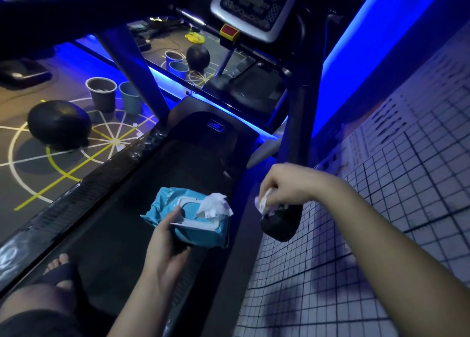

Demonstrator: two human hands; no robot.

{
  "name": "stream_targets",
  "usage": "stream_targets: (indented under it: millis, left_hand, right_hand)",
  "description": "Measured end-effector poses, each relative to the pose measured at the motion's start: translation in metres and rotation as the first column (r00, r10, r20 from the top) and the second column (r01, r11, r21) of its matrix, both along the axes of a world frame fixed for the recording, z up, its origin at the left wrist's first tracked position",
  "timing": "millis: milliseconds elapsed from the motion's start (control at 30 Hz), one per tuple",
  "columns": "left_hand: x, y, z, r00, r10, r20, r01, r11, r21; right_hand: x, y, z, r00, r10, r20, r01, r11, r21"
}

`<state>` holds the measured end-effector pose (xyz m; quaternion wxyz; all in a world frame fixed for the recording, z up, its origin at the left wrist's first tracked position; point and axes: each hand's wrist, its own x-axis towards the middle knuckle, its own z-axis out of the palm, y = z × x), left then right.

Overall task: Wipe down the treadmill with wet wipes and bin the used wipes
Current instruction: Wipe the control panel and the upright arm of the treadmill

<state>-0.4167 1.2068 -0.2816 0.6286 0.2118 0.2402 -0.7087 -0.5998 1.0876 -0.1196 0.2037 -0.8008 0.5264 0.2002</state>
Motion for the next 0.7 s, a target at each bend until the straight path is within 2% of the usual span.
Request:
stream_targets:
  millis: [67,133,200,367,433,467,533,600,700]
  left_hand:
    - [-0.001,0.003,0.011,0.999,-0.041,0.02,0.042,0.998,-0.055]
    - [0.0,0.003,0.004,0.999,-0.032,0.027,0.034,0.997,-0.069]
    - [0.002,0.003,0.007,0.999,-0.039,0.021,0.04,0.998,-0.053]
    - [0.004,0.004,0.007,0.999,-0.03,0.041,0.031,0.999,-0.026]
    - [0.003,0.005,0.003,0.998,-0.041,0.047,0.042,0.999,-0.021]
    - [0.003,0.005,0.002,0.997,-0.043,0.062,0.044,0.999,-0.022]
    - [0.001,0.005,-0.003,0.994,-0.056,0.096,0.056,0.998,0.001]
    - [-0.001,0.004,-0.005,0.991,-0.062,0.115,0.063,0.998,-0.011]
    - [-0.001,-0.001,-0.011,0.984,-0.065,0.166,0.065,0.998,0.002]
  right_hand:
    - [0.0,-0.012,0.0,0.991,-0.086,0.106,0.101,0.984,-0.149]
    - [-0.001,-0.016,-0.005,0.993,-0.113,0.022,0.115,0.959,-0.258]
    - [-0.003,-0.012,-0.009,0.991,-0.1,-0.093,0.08,0.976,-0.204]
    - [0.003,0.005,-0.001,0.976,0.007,-0.217,0.003,0.999,0.045]
    - [0.007,0.004,0.002,0.986,0.038,-0.162,-0.021,0.994,0.11]
    - [0.007,-0.001,0.001,0.997,0.005,-0.081,0.001,0.998,0.066]
    - [0.005,-0.019,-0.008,0.995,-0.093,0.022,0.095,0.988,-0.121]
    - [0.004,-0.033,-0.02,0.988,-0.125,-0.094,0.095,0.956,-0.276]
    - [0.004,-0.033,-0.031,0.955,-0.089,-0.284,0.011,0.965,-0.264]
